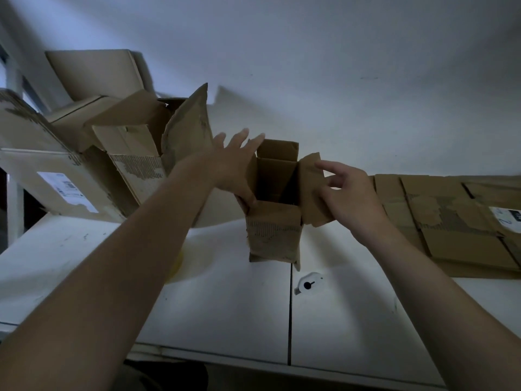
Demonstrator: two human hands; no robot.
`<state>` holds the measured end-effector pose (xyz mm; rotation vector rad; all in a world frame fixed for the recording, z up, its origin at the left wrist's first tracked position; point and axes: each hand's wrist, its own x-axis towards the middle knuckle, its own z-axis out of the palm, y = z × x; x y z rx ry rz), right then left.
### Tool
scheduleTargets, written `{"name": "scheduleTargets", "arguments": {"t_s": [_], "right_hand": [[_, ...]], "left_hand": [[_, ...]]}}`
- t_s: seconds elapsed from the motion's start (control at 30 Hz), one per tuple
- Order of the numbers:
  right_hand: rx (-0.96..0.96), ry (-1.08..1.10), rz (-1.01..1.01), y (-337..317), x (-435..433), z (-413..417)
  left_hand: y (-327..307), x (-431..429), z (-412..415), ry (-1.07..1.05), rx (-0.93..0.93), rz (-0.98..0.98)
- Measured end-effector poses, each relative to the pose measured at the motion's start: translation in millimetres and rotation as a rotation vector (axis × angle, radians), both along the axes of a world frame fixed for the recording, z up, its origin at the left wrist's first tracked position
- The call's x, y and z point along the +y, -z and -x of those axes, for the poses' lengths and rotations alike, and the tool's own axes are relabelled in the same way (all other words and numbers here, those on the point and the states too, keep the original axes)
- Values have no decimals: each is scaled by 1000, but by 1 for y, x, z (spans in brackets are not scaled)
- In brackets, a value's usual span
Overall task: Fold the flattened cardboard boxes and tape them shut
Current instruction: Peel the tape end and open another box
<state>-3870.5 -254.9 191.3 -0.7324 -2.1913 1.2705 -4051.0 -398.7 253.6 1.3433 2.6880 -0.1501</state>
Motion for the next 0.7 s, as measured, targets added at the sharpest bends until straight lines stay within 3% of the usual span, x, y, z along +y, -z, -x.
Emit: {"name": "scheduleTargets", "arguments": {"t_s": [0.2, 0.37, 0.53, 0.63, 0.7], "right_hand": [[2, -6, 24, 0, 5, 3], [51, -7, 106, 1, 8, 4], [60, -13, 29, 6, -2, 8], [-20, -149, -23, 9, -14, 12], [-115, -231, -97, 16, -19, 14]], "left_hand": [[3, 19, 23, 142, -127, 31], [15, 11, 24, 104, -316, 5], [12, 12, 20, 139, -266, 55], [16, 13, 17, 179, -301, -64], [22, 11, 14, 178, -397, -256]]}}
